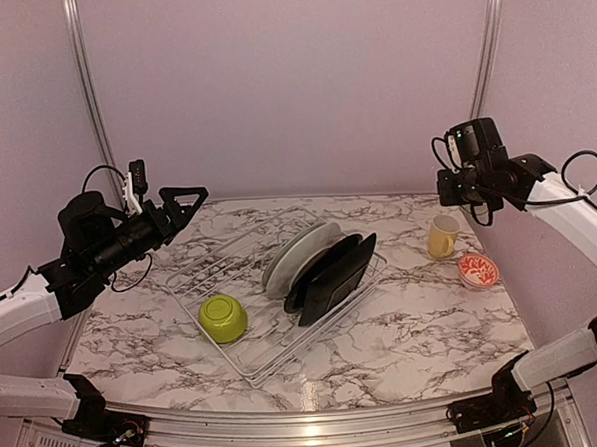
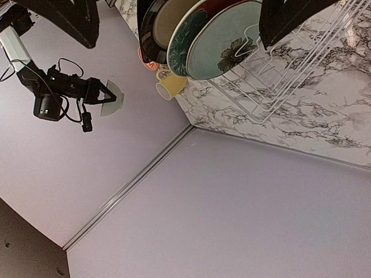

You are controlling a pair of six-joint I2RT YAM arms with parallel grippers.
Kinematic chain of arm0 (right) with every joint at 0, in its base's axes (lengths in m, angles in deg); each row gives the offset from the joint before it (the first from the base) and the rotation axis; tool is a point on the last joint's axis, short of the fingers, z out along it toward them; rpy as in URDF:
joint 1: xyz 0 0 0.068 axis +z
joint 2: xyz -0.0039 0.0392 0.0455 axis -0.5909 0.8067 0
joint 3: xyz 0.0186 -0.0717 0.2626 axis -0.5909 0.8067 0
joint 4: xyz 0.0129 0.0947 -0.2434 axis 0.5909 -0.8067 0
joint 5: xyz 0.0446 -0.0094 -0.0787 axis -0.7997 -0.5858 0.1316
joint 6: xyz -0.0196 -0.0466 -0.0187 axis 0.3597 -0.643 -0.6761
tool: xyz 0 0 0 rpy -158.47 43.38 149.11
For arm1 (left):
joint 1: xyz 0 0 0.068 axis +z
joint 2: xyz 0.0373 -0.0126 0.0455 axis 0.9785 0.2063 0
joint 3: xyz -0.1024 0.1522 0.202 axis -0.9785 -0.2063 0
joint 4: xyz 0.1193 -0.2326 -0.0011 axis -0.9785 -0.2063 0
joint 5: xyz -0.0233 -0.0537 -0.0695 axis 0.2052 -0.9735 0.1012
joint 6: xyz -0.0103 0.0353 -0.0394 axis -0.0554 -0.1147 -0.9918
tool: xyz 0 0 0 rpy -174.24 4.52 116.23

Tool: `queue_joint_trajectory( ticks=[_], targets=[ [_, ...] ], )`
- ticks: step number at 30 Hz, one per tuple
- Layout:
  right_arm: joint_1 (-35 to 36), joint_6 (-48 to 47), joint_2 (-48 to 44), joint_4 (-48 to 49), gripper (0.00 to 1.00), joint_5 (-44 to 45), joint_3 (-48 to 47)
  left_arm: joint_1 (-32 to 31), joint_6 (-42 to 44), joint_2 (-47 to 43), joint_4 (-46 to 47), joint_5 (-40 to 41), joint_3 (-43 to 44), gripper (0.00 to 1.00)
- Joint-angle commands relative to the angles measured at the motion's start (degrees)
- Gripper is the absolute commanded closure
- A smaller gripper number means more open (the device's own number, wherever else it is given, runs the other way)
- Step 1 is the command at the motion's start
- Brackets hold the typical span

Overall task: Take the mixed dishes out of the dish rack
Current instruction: Place the bowl in the bowl.

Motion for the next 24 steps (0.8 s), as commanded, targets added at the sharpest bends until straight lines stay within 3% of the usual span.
queue_joint_trajectory(
  ticks=[1, 10, 24],
  targets=[
    [-7.9, 2.8, -2.2, -3.5, 1.0, 0.7, 0.7, 0.0, 1.2, 0.6, -0.3, -1.0, 1.9, 0.01],
    [-22.5, 3.2, 4.6, -4.8, 1.0, -11.0, 3.3, 0.0, 2.0, 0.5, -1.3, -1.0, 1.7, 0.01],
    [-23.3, 3.6, 9.8, -0.5, 1.0, -13.5, 10.4, 0.0, 1.4, -1.4, -1.2, -0.2, -0.2, 0.01]
  ],
)
